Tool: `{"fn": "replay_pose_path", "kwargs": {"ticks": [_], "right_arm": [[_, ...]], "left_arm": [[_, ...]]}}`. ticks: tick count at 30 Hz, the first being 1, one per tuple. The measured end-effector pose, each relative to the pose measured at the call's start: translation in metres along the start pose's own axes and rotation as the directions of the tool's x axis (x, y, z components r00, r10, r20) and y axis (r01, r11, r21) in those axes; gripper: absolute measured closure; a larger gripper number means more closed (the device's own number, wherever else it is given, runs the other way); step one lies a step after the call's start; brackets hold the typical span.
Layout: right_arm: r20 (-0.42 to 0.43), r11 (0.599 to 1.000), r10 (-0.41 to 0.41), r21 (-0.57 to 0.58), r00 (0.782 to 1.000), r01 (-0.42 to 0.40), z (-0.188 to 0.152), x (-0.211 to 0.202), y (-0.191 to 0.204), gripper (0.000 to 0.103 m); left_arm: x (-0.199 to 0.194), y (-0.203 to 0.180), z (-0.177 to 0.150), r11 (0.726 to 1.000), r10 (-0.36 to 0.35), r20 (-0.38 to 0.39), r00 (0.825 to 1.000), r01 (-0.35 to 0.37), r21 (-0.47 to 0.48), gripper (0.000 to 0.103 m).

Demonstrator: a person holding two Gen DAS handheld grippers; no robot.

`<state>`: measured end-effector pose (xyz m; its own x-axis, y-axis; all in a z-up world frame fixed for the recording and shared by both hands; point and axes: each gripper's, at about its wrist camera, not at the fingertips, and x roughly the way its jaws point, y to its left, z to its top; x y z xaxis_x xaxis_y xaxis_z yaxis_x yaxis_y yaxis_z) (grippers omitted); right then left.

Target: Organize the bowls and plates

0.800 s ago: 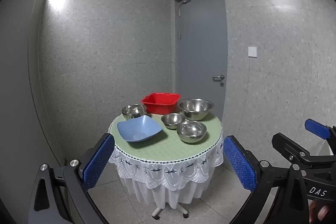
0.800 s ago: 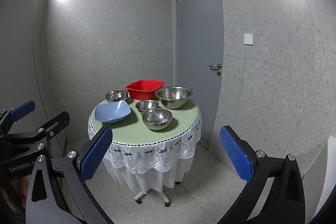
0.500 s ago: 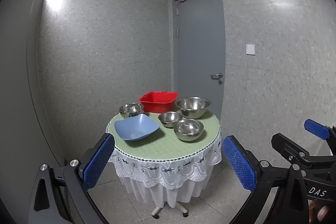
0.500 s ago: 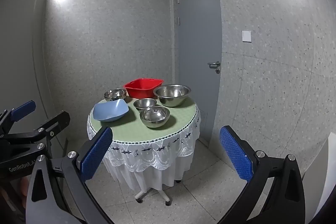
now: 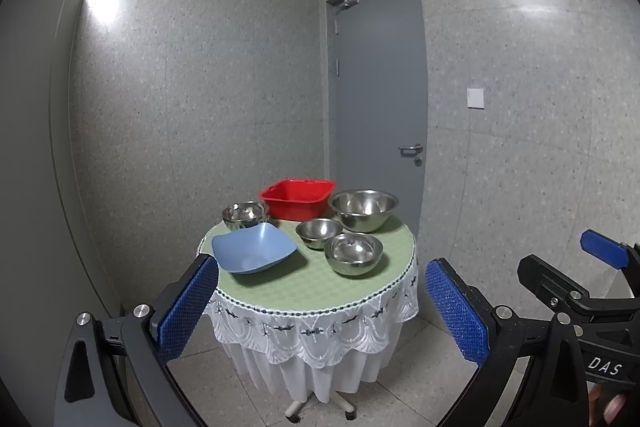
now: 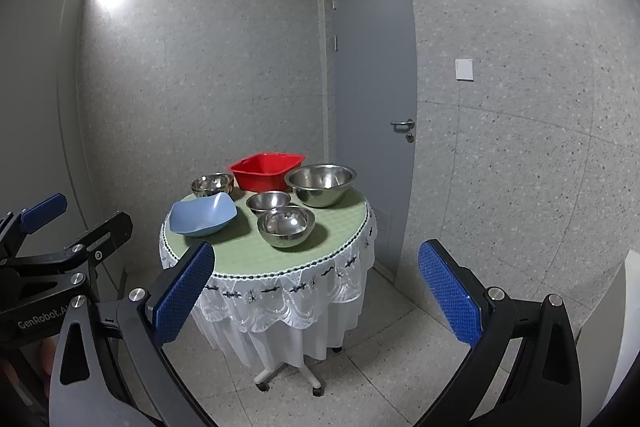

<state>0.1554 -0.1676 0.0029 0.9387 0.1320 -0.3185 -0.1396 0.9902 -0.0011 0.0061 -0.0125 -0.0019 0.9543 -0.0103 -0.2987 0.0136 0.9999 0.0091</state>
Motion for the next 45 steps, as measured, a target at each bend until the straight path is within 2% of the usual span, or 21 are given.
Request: {"fn": "replay_pose_path", "kwargs": {"ticks": [9,16,45], "right_arm": [[0.03,1.0,-0.006,-0.002,1.0,0.006,0.001,0.006,-0.003,0.0],[0.078,0.999,-0.042,-0.025,0.996,0.044,0.0,0.003,-0.001,0.0],[0.07,1.0,-0.026,-0.006,0.997,0.027,0.002,0.012,-0.009,0.0]], "left_arm": [[0.005,-0.004,-0.003,1.0,0.006,0.014,1.0,-0.006,0.0,0.001],[0.009,-0.005,-0.004,1.0,0.003,0.025,1.0,-0.003,-0.002,0.001],[0.02,-0.013,-0.01,1.0,0.017,0.037,0.999,-0.017,0.009,0.001]]}}
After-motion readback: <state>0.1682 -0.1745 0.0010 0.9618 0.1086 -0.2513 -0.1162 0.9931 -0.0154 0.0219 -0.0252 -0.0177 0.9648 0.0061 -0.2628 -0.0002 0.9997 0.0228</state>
